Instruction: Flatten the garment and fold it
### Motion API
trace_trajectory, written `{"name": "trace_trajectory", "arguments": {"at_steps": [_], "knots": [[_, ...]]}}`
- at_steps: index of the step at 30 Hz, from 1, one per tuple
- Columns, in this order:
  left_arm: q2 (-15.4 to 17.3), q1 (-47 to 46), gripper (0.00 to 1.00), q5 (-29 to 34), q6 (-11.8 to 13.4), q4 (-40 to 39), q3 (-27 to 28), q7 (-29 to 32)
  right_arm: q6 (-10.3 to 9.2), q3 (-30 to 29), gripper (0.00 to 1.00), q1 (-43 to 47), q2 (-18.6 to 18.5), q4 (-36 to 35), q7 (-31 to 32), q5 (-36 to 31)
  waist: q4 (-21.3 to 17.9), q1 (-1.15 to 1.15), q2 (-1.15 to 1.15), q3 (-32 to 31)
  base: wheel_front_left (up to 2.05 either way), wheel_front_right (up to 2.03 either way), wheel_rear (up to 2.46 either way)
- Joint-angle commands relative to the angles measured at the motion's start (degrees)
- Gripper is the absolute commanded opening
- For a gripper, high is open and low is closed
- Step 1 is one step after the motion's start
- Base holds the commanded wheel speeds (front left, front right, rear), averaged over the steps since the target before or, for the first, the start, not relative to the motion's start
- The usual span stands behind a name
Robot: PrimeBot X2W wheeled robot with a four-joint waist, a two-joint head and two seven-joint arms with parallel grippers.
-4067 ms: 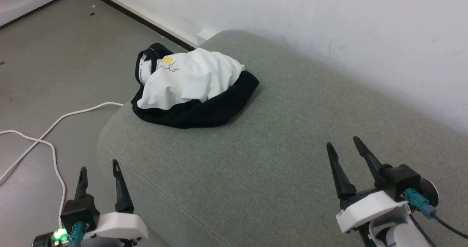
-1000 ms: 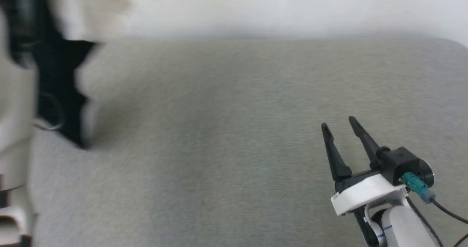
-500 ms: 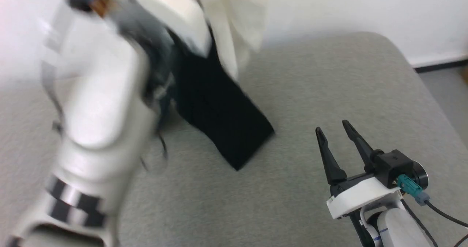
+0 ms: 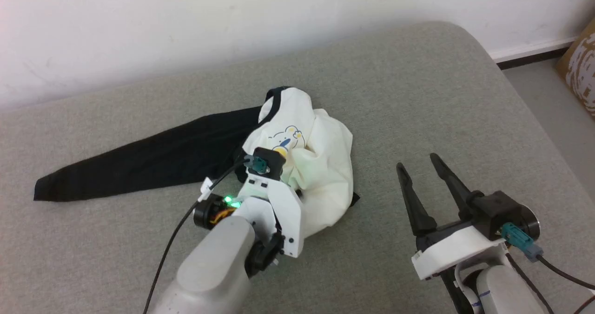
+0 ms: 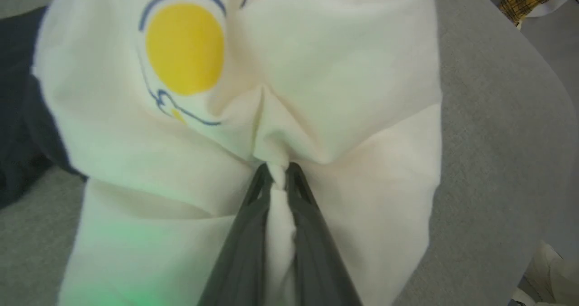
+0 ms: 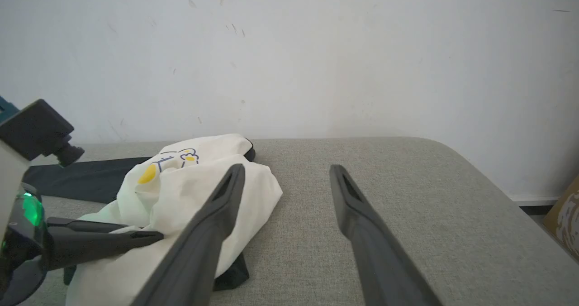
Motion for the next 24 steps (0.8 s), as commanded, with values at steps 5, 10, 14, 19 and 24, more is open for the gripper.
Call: {"name": "trace_trajectory", "arguments": {"at_steps": [5,10,14,19,24], "knots": [[-1.5,1.9,1.00,-3.3,-0.6,-1.6,1.0,-3.9,-0.12,-0.2,1.00,-0.2,0.2,0.2,0.1,0.2,2.5,0.00,0.00,0.5,0.00,0.00,0.00],[-1.4,4.3,1.00,-4.7,-0.8,-7.3,3.9,-12.5,-0.12,-0.3,1.00,-0.3,0.2,-0.1,0.2,0.3,4.2,0.00,0.00,0.2,0.00,0.00,0.00],[1.1,8.4,1.00,-3.1,2.5,-14.1,8.1,-23.8,-0.12,-0.9,1.00,-0.2,0.2,-0.4,0.3,0.1,6.1,0.00,0.00,-0.2,0.00,0.00,0.00],[5.4,15.4,1.00,-0.2,7.7,-19.3,12.7,-32.3,-0.12,-1.4,1.00,0.3,0.2,-1.0,0.8,-0.2,7.8,0.00,0.00,-0.4,0.00,0.00,0.00],[8.0,18.2,1.00,1.0,9.6,-20.6,14.3,-33.2,-0.12,-1.6,1.00,0.2,0.2,-1.6,1.1,-0.3,8.2,0.00,0.00,0.3,0.00,0.00,0.00]]}}
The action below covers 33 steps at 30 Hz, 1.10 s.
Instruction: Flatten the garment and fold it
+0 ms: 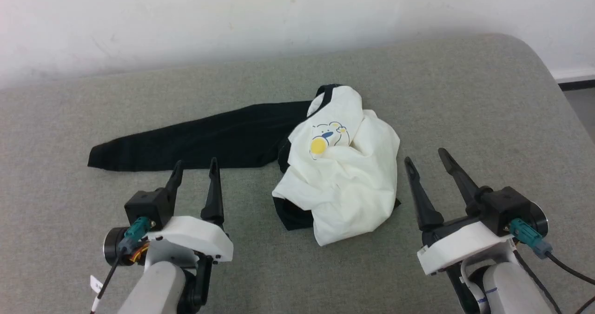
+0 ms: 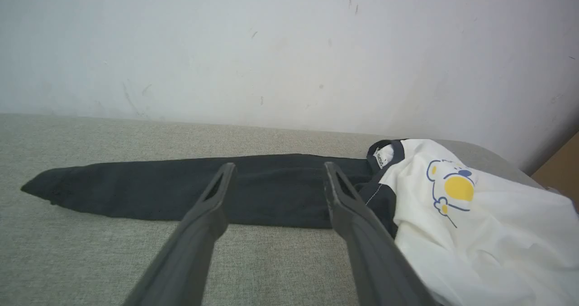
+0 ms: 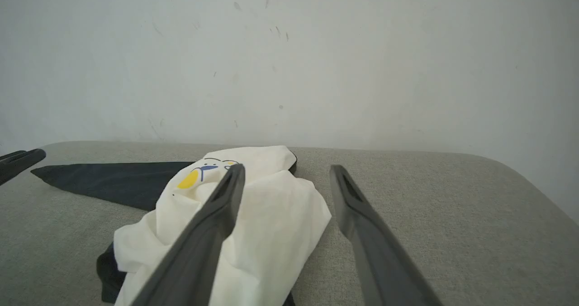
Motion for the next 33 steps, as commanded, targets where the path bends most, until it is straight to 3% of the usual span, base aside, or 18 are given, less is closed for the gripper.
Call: {"name": "trace_trajectory", "arguments": {"at_steps": [1,8,12,17,21,25,28,29,30,31,33], "knots": [[0.4,-0.2,1.00,0.5,0.4,-0.3,0.1,0.2,-0.12,0.2,1.00,0.1,0.2,-0.2,0.1,-0.1,-0.2,0.00,0.00,0.7,0.00,0.00,0.00],[1.3,-7.7,1.00,2.1,0.0,4.6,-1.8,5.6,-0.12,1.1,1.00,-1.4,0.2,-0.2,-0.4,1.0,-2.9,0.00,0.00,4.1,0.00,0.00,0.00],[1.6,-14.4,1.00,3.1,-1.7,11.5,-4.9,14.3,-0.12,1.6,1.00,-2.2,0.2,0.6,-1.0,1.6,-5.1,0.00,0.00,6.0,0.00,0.00,0.00],[3.4,-20.4,1.00,4.9,-8.0,17.8,-11.5,29.2,-0.12,2.0,1.00,-3.0,0.2,1.6,-1.8,2.3,-7.6,0.00,0.00,7.3,0.00,0.00,0.00],[4.4,-22.8,1.00,5.9,-11.7,18.5,-15.2,36.6,-0.12,2.2,1.00,-3.3,0.2,2.4,-2.3,2.6,-8.7,0.00,0.00,7.8,0.00,0.00,0.00],[4.7,-24.3,1.00,7.4,-11.0,18.1,-16.2,37.2,-0.12,2.5,1.00,-3.7,0.2,2.8,-2.7,2.9,-9.3,0.00,0.00,8.1,0.00,0.00,0.00],[4.3,-25.0,1.00,7.7,-9.0,18.9,-15.7,37.0,-0.12,2.9,1.00,-4.0,0.2,3.0,-2.8,3.0,-9.5,0.00,0.00,8.3,0.00,0.00,0.00],[4.1,-25.2,0.95,7.6,-8.3,19.0,-15.2,36.1,-0.12,3.1,1.00,-4.1,0.2,3.1,-2.9,3.1,-9.5,0.00,0.00,8.4,0.00,0.00,0.00],[3.9,-25.4,0.31,7.4,-7.1,19.0,-14.4,34.6,-0.12,3.2,1.00,-4.2,0.2,3.2,-2.9,3.1,-9.4,0.00,0.00,8.4,0.00,0.00,0.00],[3.7,-25.6,0.00,7.3,-6.0,18.9,-13.5,32.6,-0.12,3.3,1.00,-4.2,0.2,3.2,-2.9,3.1,-9.3,0.00,0.00,8.4,0.00,0.00,0.00],[3.4,-25.4,0.00,6.8,-3.7,18.9,-11.3,28.2,-0.12,3.4,1.00,-4.2,0.2,3.4,-3.0,2.9,-8.9,0.00,0.00,8.0,0.00,0.00,0.00]]}}
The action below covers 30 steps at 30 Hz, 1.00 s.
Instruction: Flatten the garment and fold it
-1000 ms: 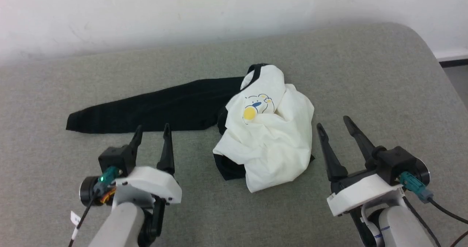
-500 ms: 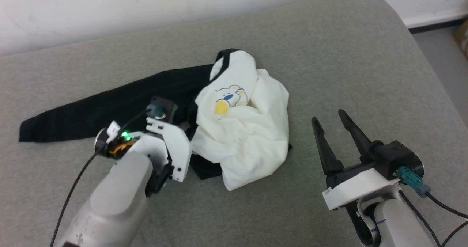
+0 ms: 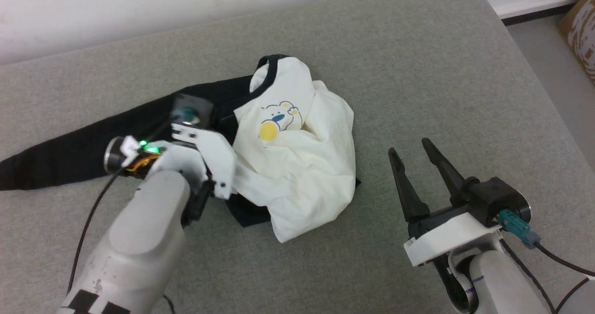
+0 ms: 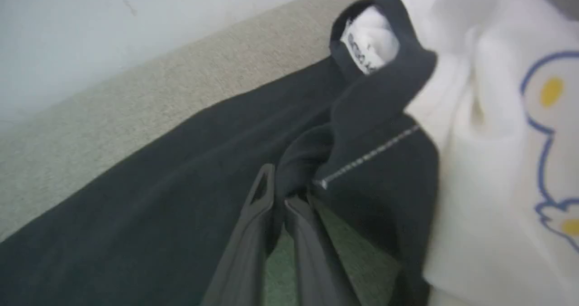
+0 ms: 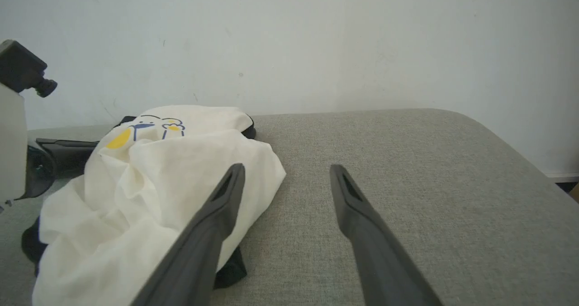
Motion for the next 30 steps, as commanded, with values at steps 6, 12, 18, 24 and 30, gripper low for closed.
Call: {"name": "trace_trajectory", "arguments": {"at_steps": [6,12,18,24,30], "knots": [[-0.7,4.3,0.00,-5.3,5.2,-1.8,8.8,-15.1,-0.12,-0.5,1.00,0.3,0.2,0.8,-0.4,-0.6,2.9,-0.01,0.00,-3.0,0.00,0.00,0.00],[1.4,14.3,0.00,-9.4,9.3,-10.1,16.6,-23.6,-0.12,-1.3,1.00,1.4,0.2,0.2,0.2,-1.3,6.3,-0.01,0.00,-5.8,0.00,0.00,0.00],[5.4,25.3,0.00,-10.8,13.1,-18.7,20.1,-21.7,-0.12,-2.0,1.00,2.4,0.2,-0.7,1.1,-1.7,9.0,-0.01,0.00,-6.7,0.00,0.00,0.00],[5.7,36.6,1.00,-15.3,13.3,-29.8,21.1,-17.6,-0.12,-2.2,1.00,3.2,0.2,-2.0,2.1,-2.0,12.2,-0.01,0.00,-6.6,0.00,0.00,0.00],[2.1,40.0,1.00,-16.8,10.7,-34.5,22.0,-25.6,-0.12,-1.7,1.00,3.3,0.2,-3.5,3.3,-2.7,14.5,-0.01,0.00,-6.7,0.00,0.00,0.00]]}}
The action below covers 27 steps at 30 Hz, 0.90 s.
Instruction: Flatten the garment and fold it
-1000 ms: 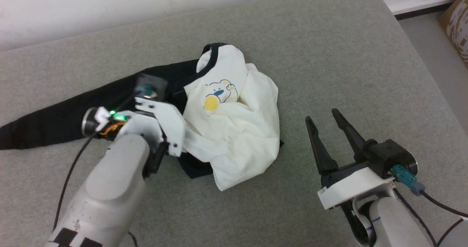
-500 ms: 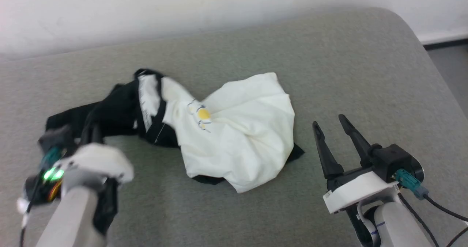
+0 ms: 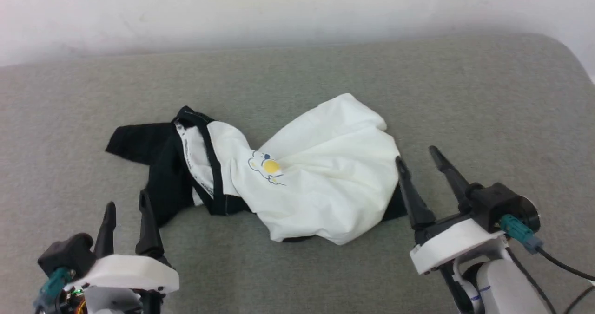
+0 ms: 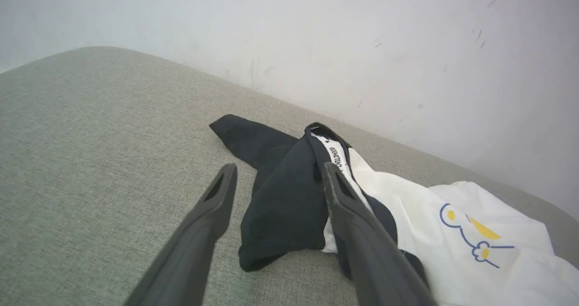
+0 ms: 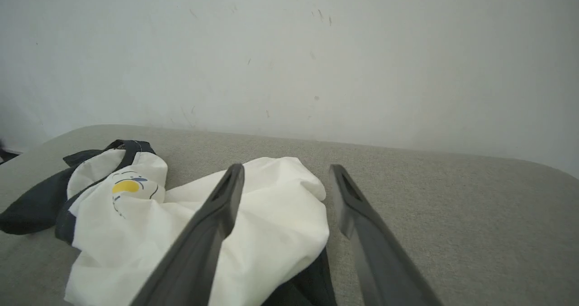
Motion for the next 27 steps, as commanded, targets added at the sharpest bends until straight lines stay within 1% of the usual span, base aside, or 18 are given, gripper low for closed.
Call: {"name": "trace_trajectory", "arguments": {"at_steps": [1,4,6,8,11,13,15,18,22,27], "knots": [[-0.4,0.5,1.00,0.8,-0.3,-0.5,0.1,-1.4,-0.11,0.5,1.00,0.6,0.2,-0.6,0.4,-0.6,1.5,0.01,0.00,-0.1,0.00,0.00,0.00],[-1.7,0.2,1.00,4.4,0.0,-1.5,0.3,-4.3,-0.11,4.2,1.00,1.1,0.2,-1.8,4.0,-1.6,2.9,0.01,0.00,0.0,0.00,0.00,0.00],[-2.7,-0.5,1.00,7.1,0.1,-1.8,0.2,-4.9,-0.11,8.2,1.00,1.4,-0.4,-2.1,8.1,-2.1,3.7,0.01,0.00,0.1,0.00,0.00,0.00],[-4.0,-1.4,1.00,9.4,-0.1,-2.0,0.4,-5.1,-0.11,12.4,1.00,1.7,-1.9,-2.2,13.0,-1.7,4.6,0.01,0.00,0.4,0.00,0.00,0.00],[-6.2,-2.6,1.00,12.4,-1.0,-2.4,1.0,-5.2,-0.11,19.2,1.00,2.0,-4.4,-3.0,19.8,1.2,5.8,0.01,0.00,1.1,0.00,0.00,0.00],[-7.9,-3.0,1.00,13.6,-1.9,-2.3,1.5,-5.2,-0.11,22.2,1.00,1.8,-5.6,-3.9,22.3,3.0,6.5,0.01,0.00,1.6,0.00,0.00,0.00],[-9.4,-3.3,1.00,14.6,-3.0,-1.9,1.9,-5.2,-0.11,24.0,1.00,1.3,-6.7,-4.0,23.9,3.6,7.2,0.01,0.00,2.3,0.00,0.00,0.00],[-11.2,-3.8,1.00,15.9,-4.4,-1.4,2.6,-5.2,-0.11,25.0,1.00,0.2,-6.9,-2.8,25.0,3.4,8.3,0.01,0.00,3.3,0.00,0.00,0.00],[-13.0,-4.6,1.00,17.0,-6.2,-0.6,3.3,-5.2,-0.11,24.0,1.00,-1.9,-5.6,0.5,25.8,1.7,10.1,0.01,0.00,4.7,0.00,0.00,0.00],[-14.4,-5.4,1.00,17.9,-7.9,0.4,3.6,-5.2,-0.11,19.5,1.00,-5.0,-3.1,3.4,25.2,-3.6,12.2,0.01,0.00,5.8,0.00,0.00,0.00]]}}
